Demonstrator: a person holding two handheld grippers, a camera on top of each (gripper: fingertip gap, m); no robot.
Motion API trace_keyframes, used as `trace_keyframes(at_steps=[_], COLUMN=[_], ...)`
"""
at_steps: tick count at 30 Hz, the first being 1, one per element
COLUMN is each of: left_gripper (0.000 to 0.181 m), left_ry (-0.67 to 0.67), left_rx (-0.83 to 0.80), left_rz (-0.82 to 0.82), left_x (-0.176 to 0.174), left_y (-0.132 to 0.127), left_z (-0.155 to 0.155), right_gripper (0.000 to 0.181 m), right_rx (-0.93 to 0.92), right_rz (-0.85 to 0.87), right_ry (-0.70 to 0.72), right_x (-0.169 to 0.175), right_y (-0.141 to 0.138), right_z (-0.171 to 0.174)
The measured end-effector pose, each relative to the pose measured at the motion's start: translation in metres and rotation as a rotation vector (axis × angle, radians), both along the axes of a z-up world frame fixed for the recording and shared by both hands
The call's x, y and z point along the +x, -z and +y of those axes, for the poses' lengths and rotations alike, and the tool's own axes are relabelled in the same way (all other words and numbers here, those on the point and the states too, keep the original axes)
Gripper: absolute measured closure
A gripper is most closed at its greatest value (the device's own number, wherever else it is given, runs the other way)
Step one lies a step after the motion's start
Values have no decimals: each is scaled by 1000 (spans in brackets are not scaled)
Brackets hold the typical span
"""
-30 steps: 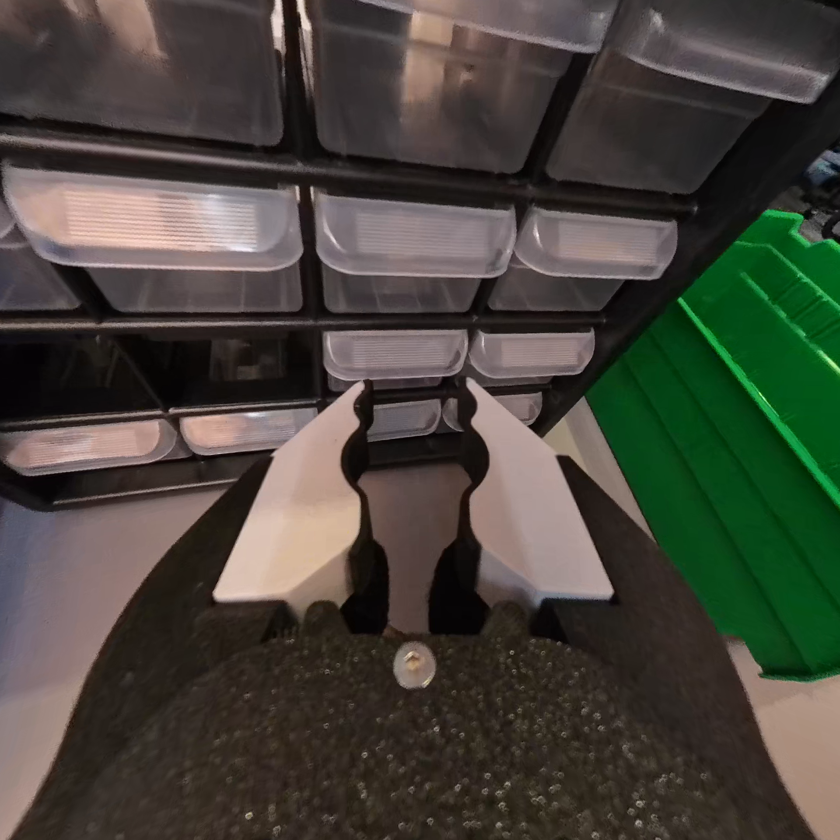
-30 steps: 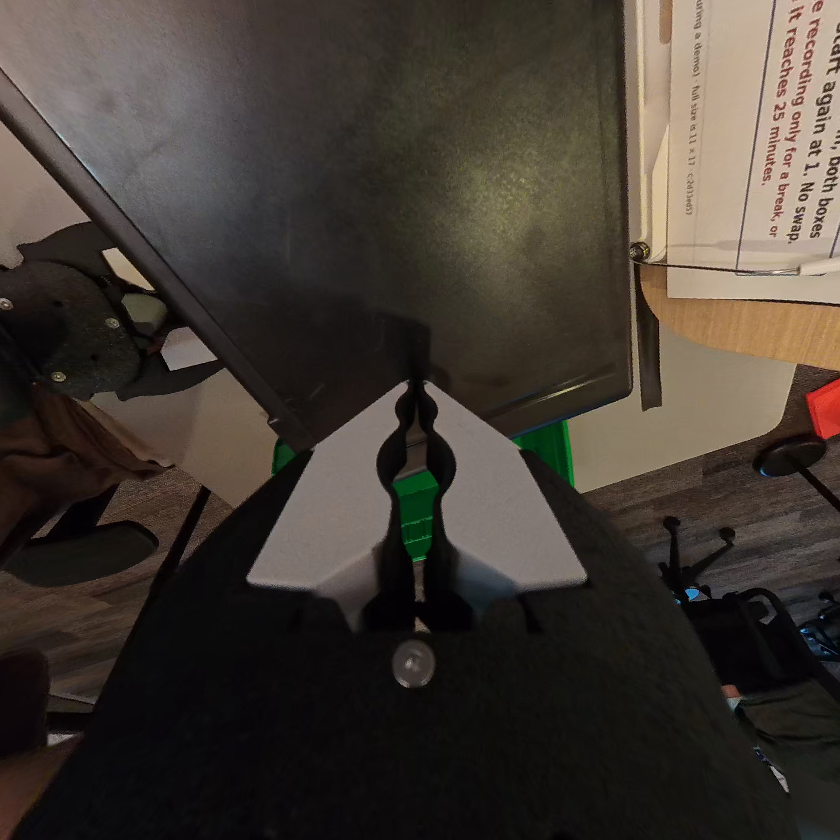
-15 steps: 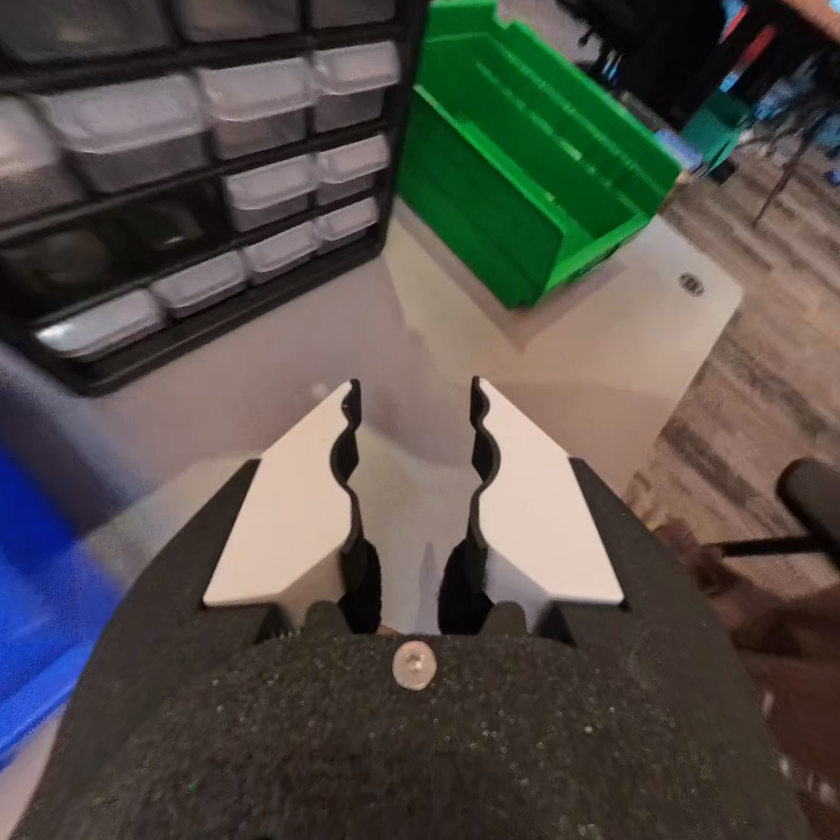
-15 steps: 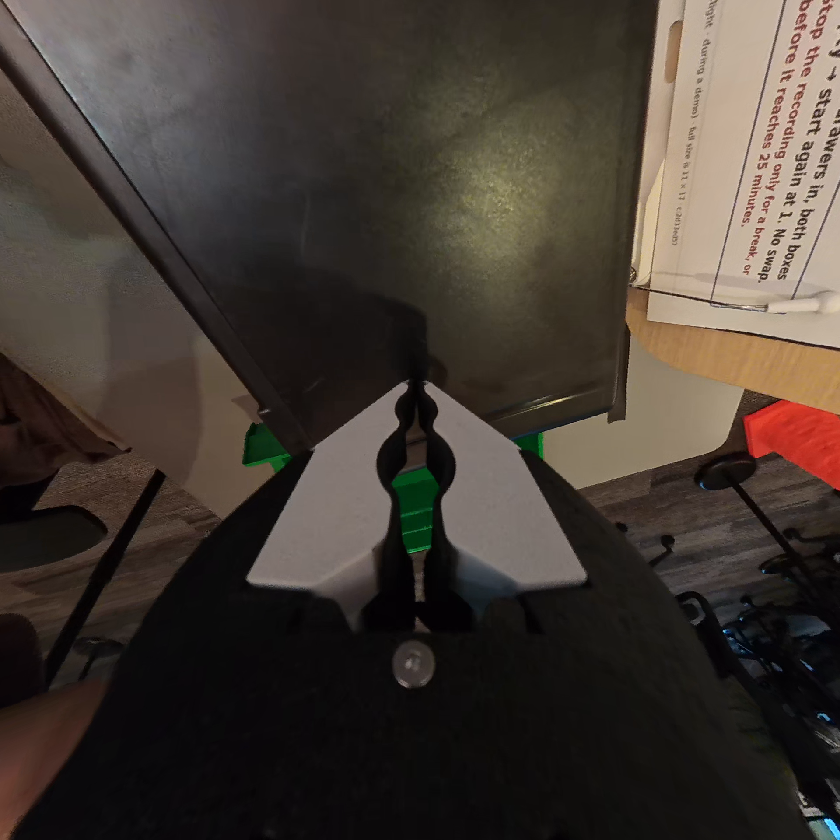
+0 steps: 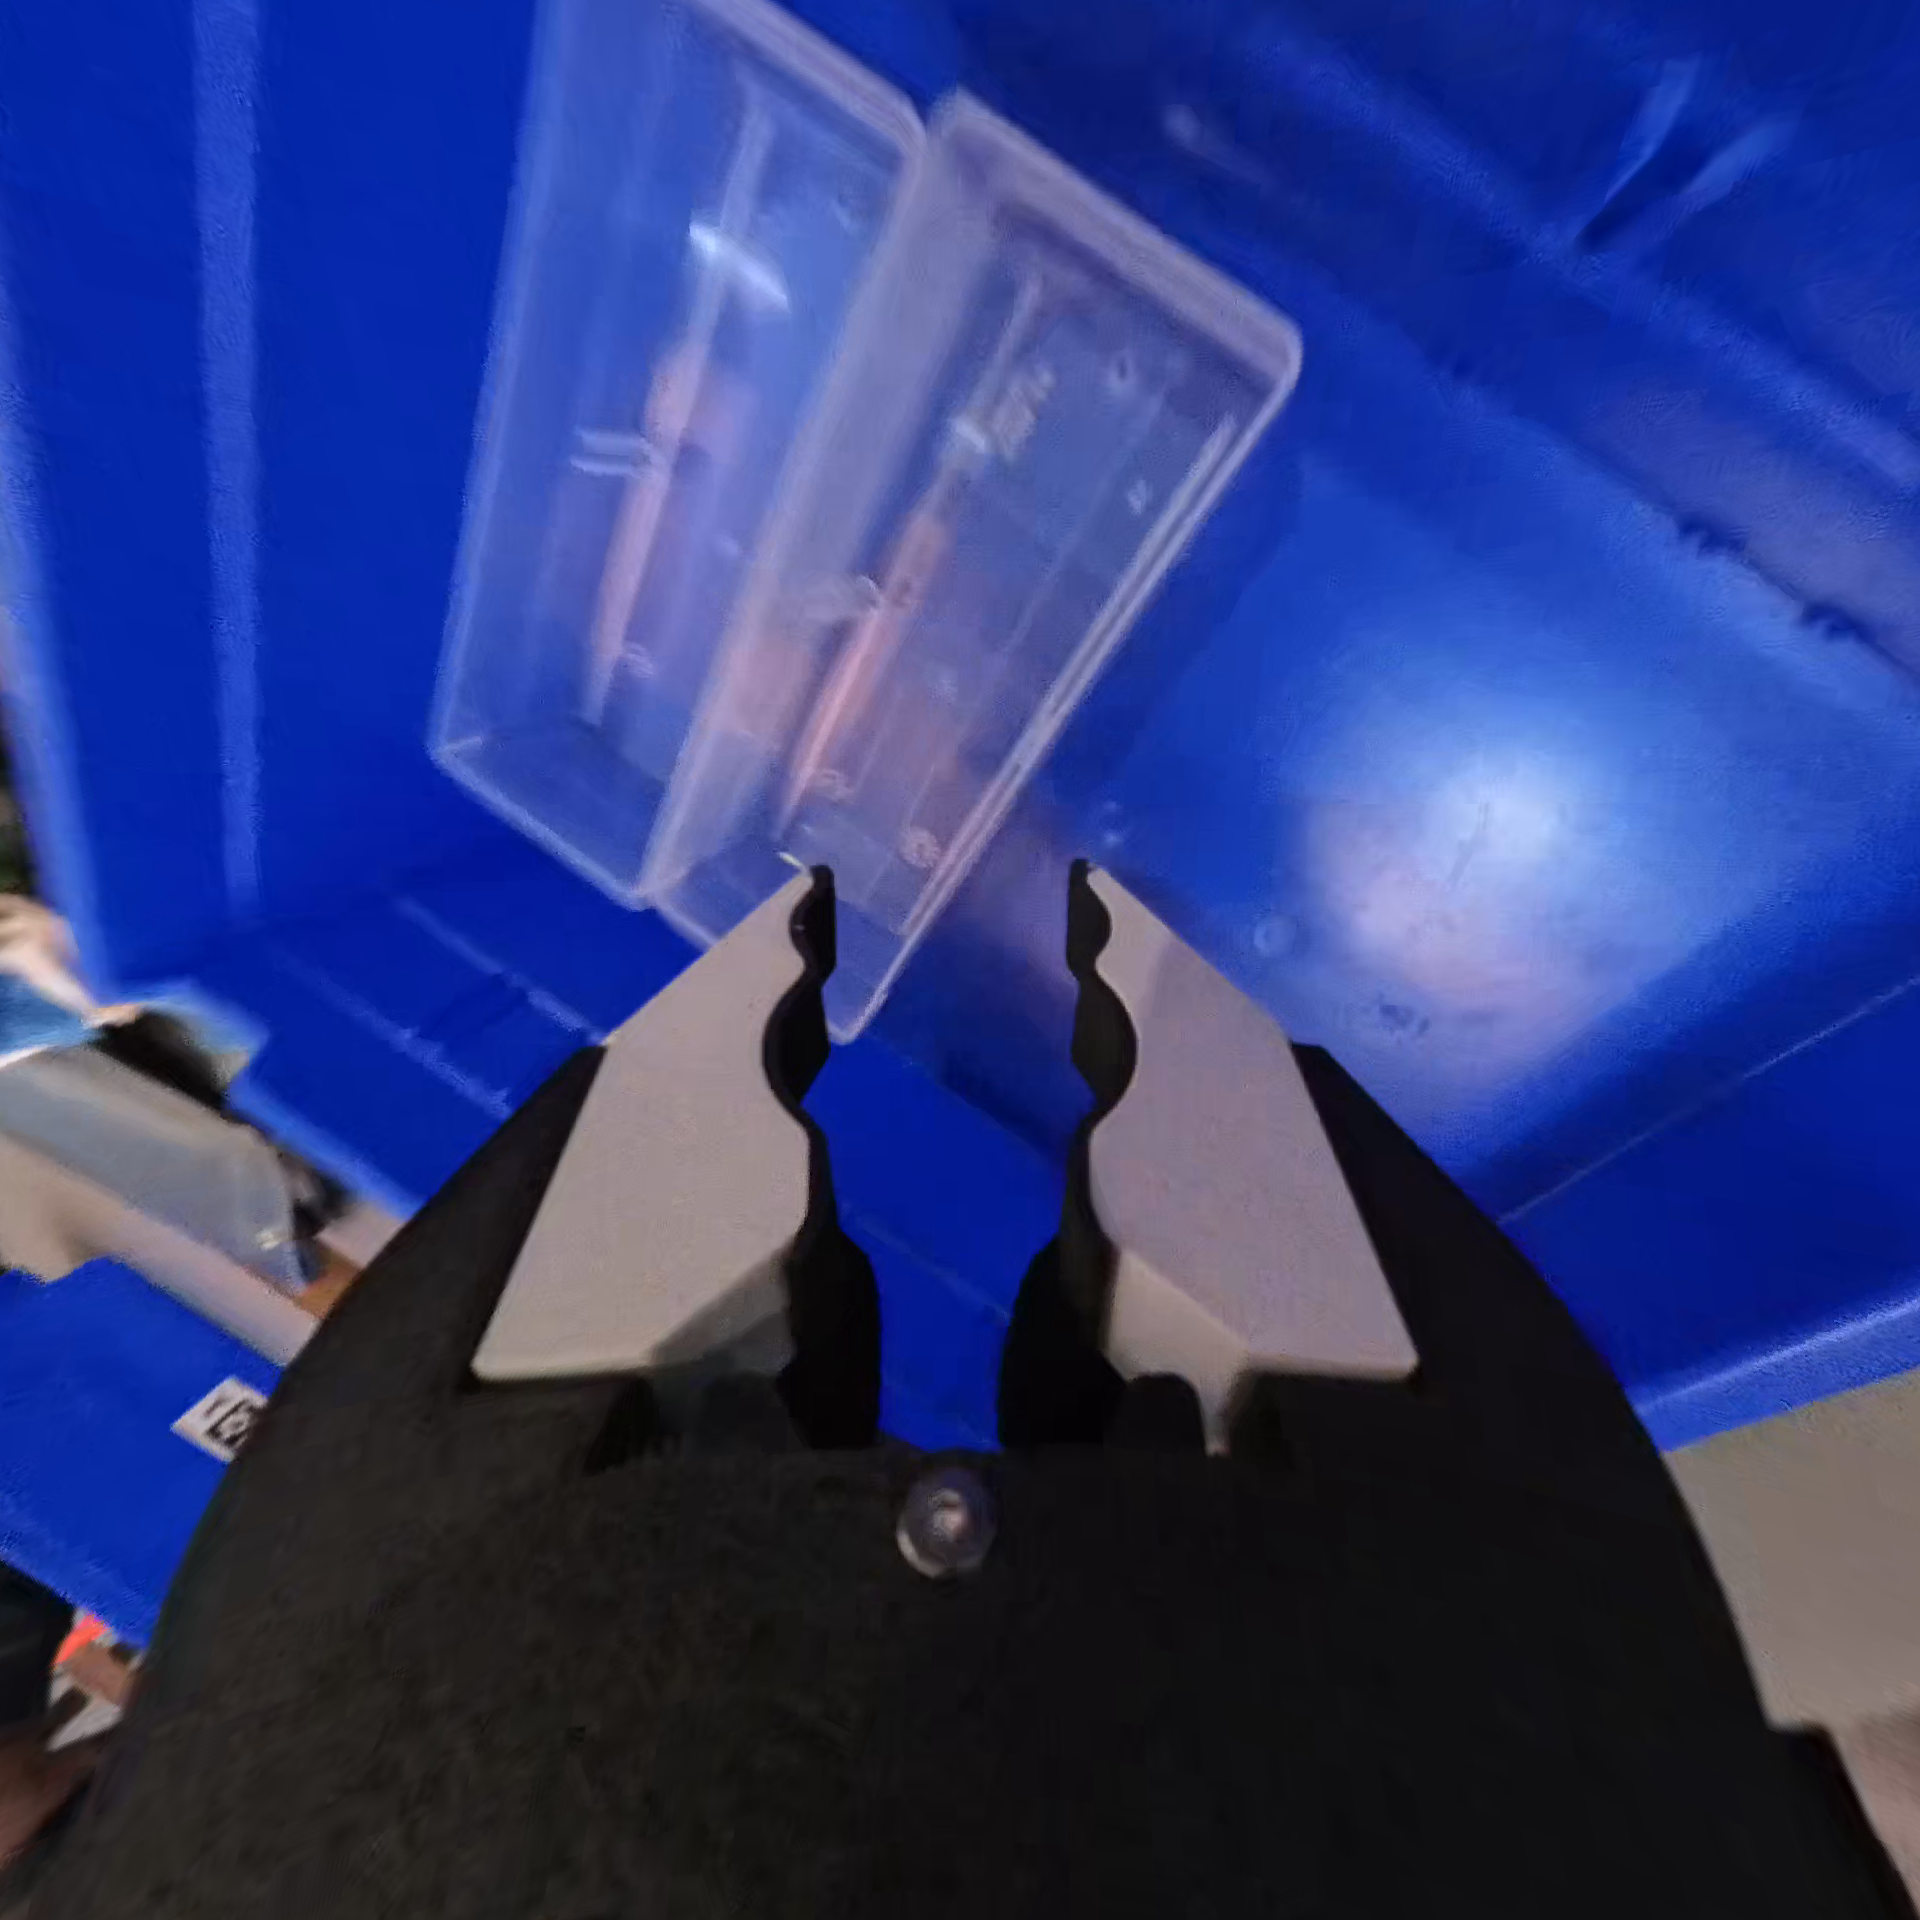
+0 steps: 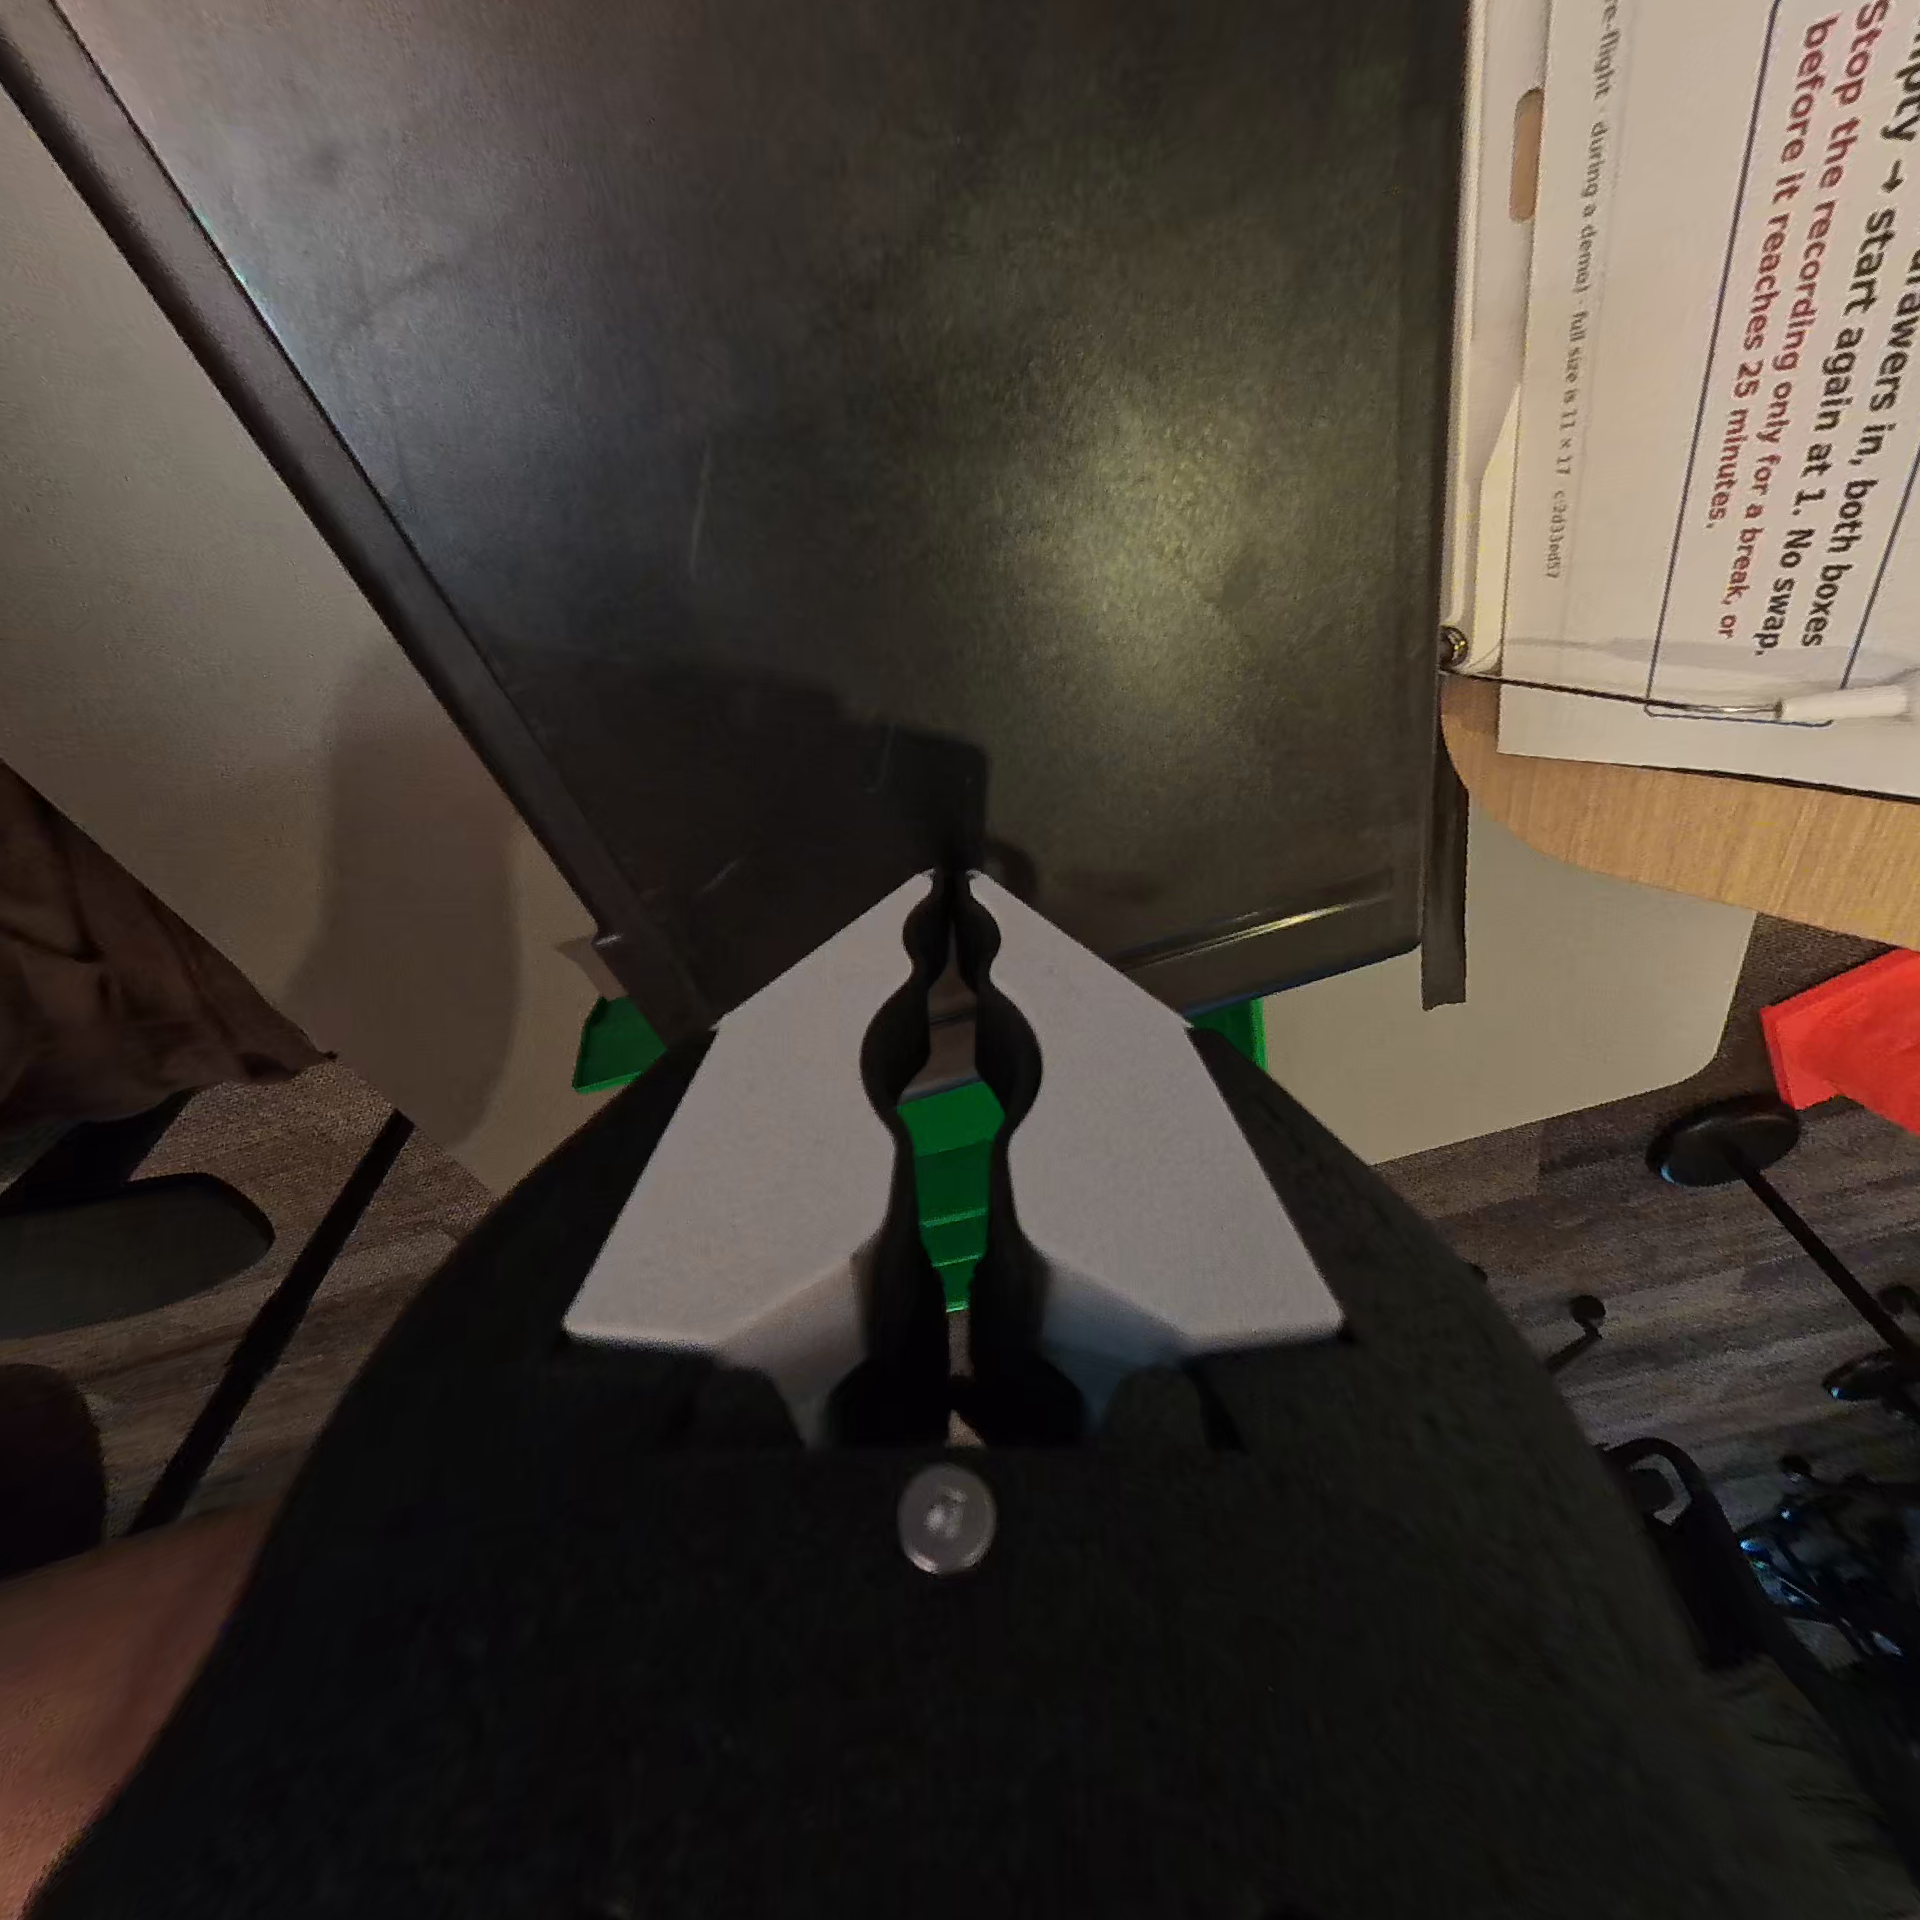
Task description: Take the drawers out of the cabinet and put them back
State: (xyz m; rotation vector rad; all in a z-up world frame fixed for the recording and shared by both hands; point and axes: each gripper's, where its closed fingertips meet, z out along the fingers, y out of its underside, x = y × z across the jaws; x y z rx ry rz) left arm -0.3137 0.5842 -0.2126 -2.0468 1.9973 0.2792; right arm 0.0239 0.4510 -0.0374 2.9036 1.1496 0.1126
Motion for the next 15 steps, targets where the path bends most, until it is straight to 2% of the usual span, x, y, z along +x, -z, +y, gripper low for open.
trace_keyframes(at_steps=[3,7,8,11,15], left_gripper=[135,175,177,179,181], left_ry=[21,66,76,125,77], left_rx=[-88,-76,-79,-63,-22], left_rz=[68,72,82,76,0], left_x=[-9,-8,-9,-14,-29], left_y=[24,28,28,16,-26], left_z=[-1,-3,-6,-25,-61], right_gripper=[181,181,181,181,181], right_rx=[-2,-18,-20,-21,-9], right_rz=[-14,-33,-33,-25,-20], right_ry=[-1,-9,-10,-11,-19], right_x=[0,0,0,0,0], right_y=[0,0,0,0,0], right_z=[0,0,0,0,0])
